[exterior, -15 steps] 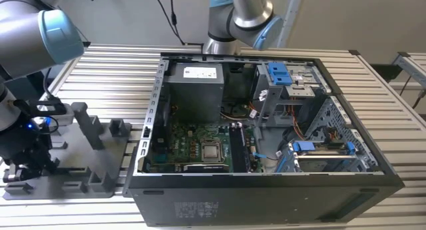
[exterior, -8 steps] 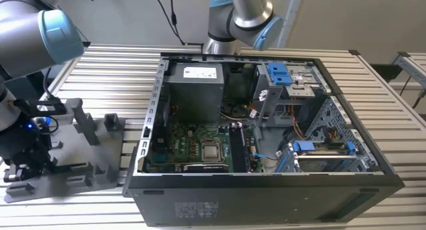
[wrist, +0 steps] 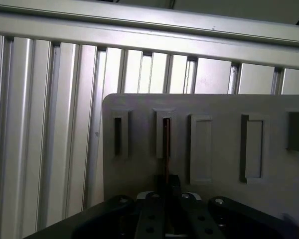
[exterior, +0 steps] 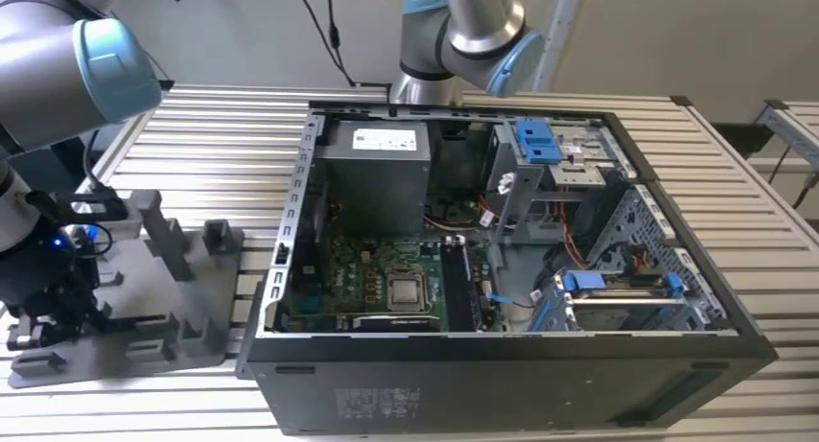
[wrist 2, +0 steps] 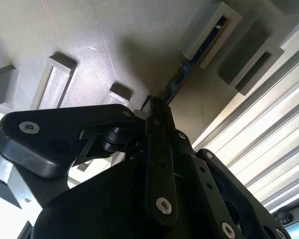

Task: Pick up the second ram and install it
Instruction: 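Pick up the second ram and move it above second insertion slot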

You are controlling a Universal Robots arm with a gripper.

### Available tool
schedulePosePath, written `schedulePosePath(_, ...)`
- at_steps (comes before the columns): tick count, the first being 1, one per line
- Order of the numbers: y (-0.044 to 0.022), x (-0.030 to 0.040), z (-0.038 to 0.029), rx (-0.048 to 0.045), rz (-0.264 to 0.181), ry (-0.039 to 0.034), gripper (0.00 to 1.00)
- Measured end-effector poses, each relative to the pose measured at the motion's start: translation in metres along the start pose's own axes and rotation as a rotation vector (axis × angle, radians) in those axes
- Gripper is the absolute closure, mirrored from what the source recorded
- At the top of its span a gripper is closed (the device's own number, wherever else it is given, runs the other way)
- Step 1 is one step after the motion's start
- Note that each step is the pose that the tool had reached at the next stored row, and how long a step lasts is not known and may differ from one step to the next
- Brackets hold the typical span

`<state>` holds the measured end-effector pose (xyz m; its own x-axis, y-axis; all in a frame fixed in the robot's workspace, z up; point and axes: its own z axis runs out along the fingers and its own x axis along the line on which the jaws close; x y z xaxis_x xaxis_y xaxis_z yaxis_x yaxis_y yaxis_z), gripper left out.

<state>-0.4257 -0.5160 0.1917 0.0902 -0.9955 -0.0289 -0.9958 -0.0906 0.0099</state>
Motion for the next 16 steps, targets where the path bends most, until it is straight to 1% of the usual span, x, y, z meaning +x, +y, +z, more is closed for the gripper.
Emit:
schedulePosePath(5,0.0000,0.0000,-0.0001,0.0002,0.000,0.0000,0.85)
schedulePosePath(7,0.0001,0.0000,-0.0017,-0.0001,0.000,0.0002,0.85)
schedulePosePath(9,0.0002,-0.0002,-0.0049,0.0001,0.000,0.0000,0.85)
schedulePosePath(13,0.0002,-0.0006,-0.0134,0.0001,0.000,0.0001,0.85)
schedulePosePath(16,0.0003,-0.0007,-0.0174,0.0002,0.001,0.0001,0.85)
